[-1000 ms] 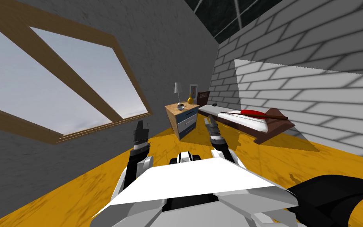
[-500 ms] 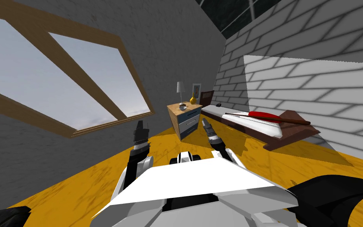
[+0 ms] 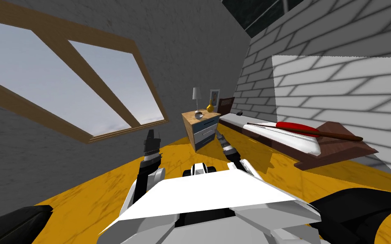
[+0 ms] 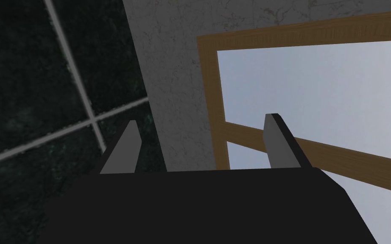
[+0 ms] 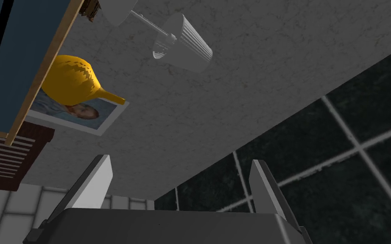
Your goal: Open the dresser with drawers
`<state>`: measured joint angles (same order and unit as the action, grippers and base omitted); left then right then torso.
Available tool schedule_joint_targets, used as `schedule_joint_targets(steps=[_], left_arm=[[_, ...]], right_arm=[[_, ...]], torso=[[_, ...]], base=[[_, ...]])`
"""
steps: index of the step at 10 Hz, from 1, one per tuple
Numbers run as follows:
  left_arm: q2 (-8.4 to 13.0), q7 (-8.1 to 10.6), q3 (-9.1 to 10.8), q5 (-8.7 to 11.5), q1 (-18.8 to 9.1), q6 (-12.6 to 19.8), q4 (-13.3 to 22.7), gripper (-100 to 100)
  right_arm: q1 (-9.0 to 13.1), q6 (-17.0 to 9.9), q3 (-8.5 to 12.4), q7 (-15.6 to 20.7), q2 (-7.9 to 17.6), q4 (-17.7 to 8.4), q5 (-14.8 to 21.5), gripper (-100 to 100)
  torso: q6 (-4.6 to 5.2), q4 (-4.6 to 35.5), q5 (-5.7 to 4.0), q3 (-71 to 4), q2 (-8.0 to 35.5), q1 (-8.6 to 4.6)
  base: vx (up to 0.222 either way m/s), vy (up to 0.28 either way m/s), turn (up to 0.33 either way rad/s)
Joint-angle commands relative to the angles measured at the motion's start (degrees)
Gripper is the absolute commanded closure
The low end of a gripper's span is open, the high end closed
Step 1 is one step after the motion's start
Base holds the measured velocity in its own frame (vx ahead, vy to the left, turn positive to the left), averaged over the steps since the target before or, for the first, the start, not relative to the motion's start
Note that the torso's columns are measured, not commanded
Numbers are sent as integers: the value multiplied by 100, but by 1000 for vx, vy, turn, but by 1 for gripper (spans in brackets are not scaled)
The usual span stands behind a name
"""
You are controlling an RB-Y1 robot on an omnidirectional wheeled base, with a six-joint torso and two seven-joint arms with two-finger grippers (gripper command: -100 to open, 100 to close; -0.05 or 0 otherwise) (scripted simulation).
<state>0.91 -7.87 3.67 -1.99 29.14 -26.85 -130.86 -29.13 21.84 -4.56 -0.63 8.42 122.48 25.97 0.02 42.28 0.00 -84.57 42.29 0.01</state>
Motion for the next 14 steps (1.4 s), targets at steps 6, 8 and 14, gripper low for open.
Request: schedule_joint_targets(steps=[6,8,14], left_arm=[[0,0,0,0,0,0,0,0],[0,0,0,0,0,0,0,0],[0,0,0,0,0,0,0,0]], right_arm=[[24,-960,-197,408,135,-326,1281,-100],[34,-1215,-249,516,160,-418,1613,-100],[57,-1770,-357,739,204,-623,2598,-100]], torso=[[0,0,0,0,0,-1],[0,0,-1,1,1,-1],[-3,-1,-2,-3,-6,-7]], base=[[40,-28,122],[37,-37,137],[31,-32,111]])
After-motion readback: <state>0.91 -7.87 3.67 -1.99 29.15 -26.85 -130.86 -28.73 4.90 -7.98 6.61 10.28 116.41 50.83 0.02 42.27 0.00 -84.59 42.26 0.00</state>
